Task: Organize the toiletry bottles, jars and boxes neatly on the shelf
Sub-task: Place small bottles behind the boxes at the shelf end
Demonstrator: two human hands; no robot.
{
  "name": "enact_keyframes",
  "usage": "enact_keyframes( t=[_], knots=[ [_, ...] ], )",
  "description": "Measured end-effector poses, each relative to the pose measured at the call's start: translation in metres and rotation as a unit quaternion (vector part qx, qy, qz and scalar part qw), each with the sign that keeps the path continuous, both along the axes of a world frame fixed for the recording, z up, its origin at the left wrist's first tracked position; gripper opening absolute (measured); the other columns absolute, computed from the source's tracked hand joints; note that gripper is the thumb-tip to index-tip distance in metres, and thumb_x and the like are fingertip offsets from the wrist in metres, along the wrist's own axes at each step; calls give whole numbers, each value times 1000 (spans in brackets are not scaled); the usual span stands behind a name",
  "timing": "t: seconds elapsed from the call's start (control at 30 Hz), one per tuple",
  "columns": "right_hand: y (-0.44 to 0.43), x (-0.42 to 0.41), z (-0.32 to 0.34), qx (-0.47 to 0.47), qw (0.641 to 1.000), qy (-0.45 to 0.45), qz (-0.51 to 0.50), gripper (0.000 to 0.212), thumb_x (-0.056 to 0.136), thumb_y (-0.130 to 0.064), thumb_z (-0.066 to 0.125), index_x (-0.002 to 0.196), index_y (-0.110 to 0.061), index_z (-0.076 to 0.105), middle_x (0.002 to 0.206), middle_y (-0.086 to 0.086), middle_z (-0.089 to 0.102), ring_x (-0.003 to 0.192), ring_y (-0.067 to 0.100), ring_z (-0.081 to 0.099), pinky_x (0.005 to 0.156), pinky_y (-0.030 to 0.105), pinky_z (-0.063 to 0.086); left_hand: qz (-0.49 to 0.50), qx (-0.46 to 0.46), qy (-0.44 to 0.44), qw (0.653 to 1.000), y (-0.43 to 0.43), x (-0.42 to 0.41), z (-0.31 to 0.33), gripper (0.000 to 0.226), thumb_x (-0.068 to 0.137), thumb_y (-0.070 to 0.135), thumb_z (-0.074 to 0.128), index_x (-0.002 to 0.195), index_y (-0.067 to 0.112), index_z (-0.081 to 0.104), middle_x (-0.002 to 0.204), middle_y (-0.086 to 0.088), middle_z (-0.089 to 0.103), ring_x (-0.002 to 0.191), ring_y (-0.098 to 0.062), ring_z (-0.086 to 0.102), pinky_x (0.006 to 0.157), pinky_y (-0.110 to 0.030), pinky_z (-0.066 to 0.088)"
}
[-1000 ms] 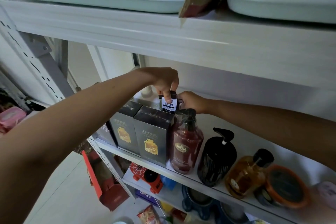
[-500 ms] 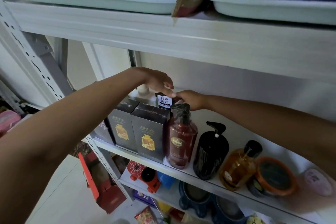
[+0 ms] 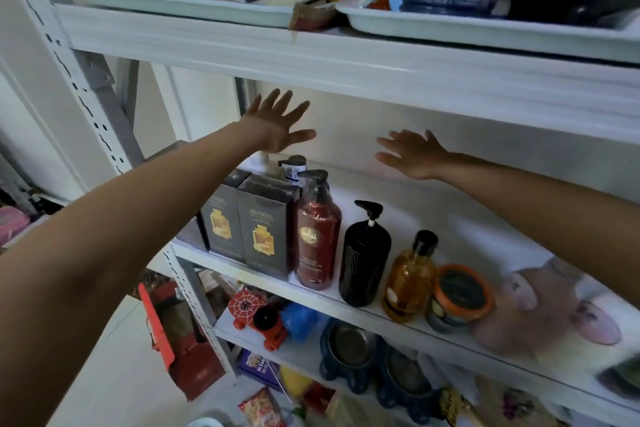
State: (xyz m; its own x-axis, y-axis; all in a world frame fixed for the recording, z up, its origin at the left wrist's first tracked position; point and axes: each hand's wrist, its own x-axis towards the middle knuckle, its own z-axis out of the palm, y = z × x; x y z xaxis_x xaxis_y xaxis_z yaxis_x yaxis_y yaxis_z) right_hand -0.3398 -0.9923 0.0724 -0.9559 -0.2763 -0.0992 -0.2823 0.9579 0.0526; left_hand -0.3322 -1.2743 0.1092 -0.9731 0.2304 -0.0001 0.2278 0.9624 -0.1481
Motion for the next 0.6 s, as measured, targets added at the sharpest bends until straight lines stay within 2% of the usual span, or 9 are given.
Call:
enact_keyframes(
  t=[0.17,0.27,0.37,0.43,0.5,0.6],
  knots=[
    [33,46,28,-19,999,32,3,60,94,-59,17,149,-36,5,159,-3,-2,146,17,-5,115,47,-8,-12,4,29,999,-7,40,13,71,90,65,19,148,35,-10,158,-4,-14,145,-23,-15,118,-44,-5],
    [46,80,35,-29,999,44,8,61,93,-61,18,148,-41,2,159,-6,-7,145,13,-13,115,44,-13,-6,44,45,998,-19,76,1,75,87,66,18,149,34,-10,158,-7,-13,146,-25,-13,117,-45,-2],
    [52,123,36,-21,997,63,24,65,88,-64,13,147,-43,-6,157,-8,-16,143,11,-21,115,46,-16,15,84,101,991,-27,122,-39,82,78,77,1,148,35,-12,158,-6,-16,145,-24,-15,118,-44,-4],
    [49,150,31,-20,993,110,46,70,84,-73,4,146,-42,-9,156,-6,-18,143,14,-22,115,48,-14,28,114,128,985,-32,155,-72,85,75,80,-9,147,36,-13,156,-3,-21,144,-24,-19,117,-43,-7],
    [40,173,18,-19,984,162,68,72,81,-72,-1,145,-41,-10,157,-4,-18,143,17,-19,114,50,-12,46,144,121,981,-38,186,-109,82,77,78,-6,147,36,-13,155,-1,-23,144,-22,-21,117,-43,-7],
    [22,203,-16,-43,973,199,113,66,88,-65,6,148,-37,0,158,2,-8,145,22,-6,116,51,-5,72,186,76,977,-49,226,-168,80,78,81,-5,147,40,-13,156,0,-20,144,-23,-17,117,-46,0]
  ],
)
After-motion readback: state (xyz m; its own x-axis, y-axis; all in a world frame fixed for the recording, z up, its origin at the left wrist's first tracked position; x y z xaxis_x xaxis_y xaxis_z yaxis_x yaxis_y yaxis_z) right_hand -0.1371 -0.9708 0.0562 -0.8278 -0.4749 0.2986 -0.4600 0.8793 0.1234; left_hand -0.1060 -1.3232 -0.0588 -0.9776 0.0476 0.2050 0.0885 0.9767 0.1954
